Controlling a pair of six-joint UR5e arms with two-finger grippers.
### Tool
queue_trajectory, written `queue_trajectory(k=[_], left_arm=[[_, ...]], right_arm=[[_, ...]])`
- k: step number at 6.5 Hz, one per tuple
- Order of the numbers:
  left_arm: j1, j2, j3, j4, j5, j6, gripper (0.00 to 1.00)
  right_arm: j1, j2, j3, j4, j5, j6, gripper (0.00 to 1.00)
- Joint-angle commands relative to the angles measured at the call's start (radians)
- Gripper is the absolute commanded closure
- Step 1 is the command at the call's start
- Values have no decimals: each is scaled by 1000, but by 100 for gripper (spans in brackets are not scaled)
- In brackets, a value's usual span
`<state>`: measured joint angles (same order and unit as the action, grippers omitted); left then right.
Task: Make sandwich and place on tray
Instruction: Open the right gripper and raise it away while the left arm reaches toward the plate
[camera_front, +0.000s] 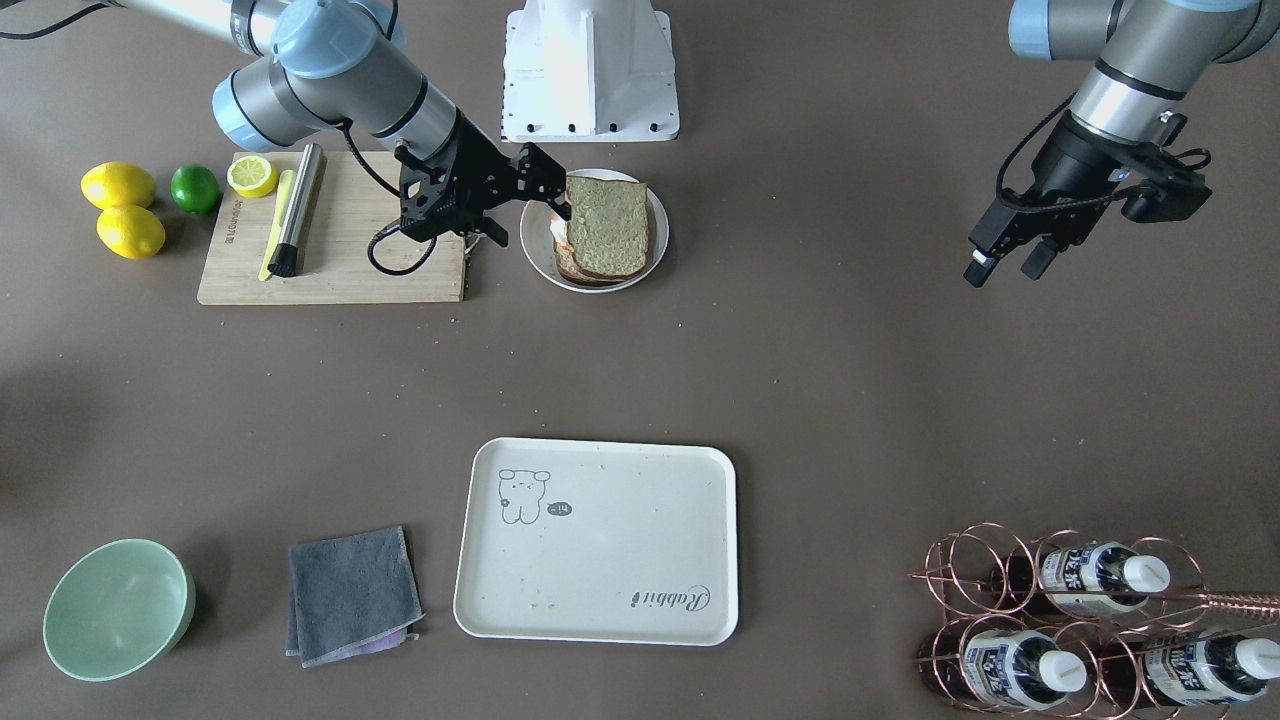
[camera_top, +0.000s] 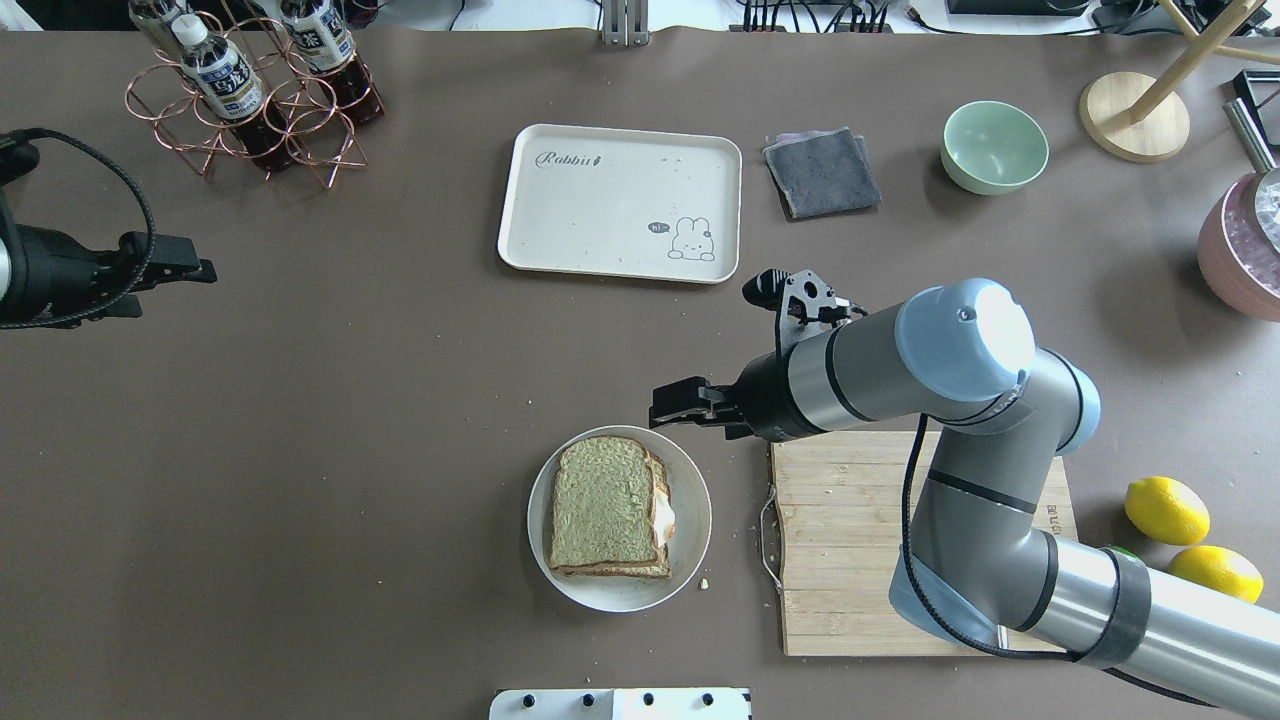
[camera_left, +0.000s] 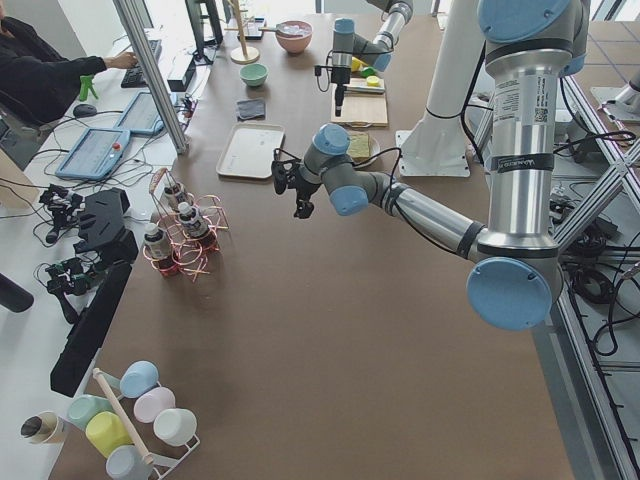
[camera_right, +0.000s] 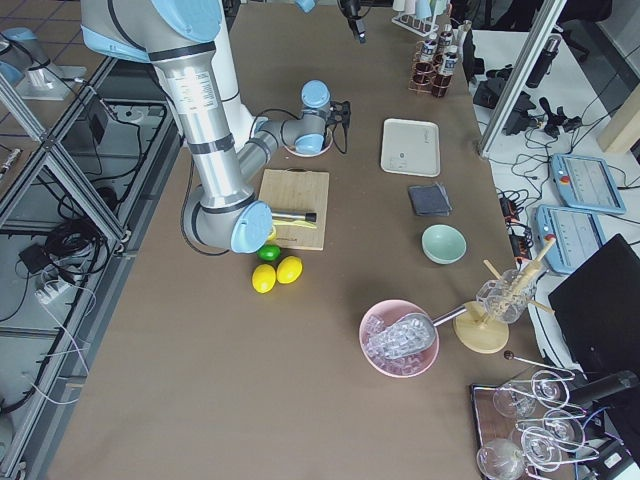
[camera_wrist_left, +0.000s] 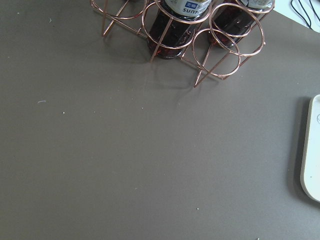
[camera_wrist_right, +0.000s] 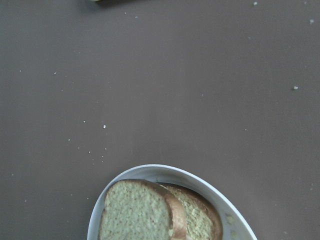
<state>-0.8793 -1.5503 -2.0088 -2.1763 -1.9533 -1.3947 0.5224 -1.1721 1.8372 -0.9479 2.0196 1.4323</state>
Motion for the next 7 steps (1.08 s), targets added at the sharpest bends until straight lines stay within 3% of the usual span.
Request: queue_trajectory(k=[1, 4, 5, 6, 7], left_arm=[[147, -65, -7, 0, 107, -129, 3], [398, -166, 4, 4, 322, -248, 4], [443, -178, 10, 4, 351, -248, 26], [477, -180, 24, 4, 397, -248, 40], [515, -198, 28, 4, 433, -248, 43]], right_arm=[[147, -24, 62, -115, 139, -9, 1], [333, -127, 67, -112, 295, -82, 1], [372, -164, 68, -108, 327, -95, 1], [376, -193, 80, -106, 338, -105, 1], [377, -196, 82, -106, 335, -105, 1]])
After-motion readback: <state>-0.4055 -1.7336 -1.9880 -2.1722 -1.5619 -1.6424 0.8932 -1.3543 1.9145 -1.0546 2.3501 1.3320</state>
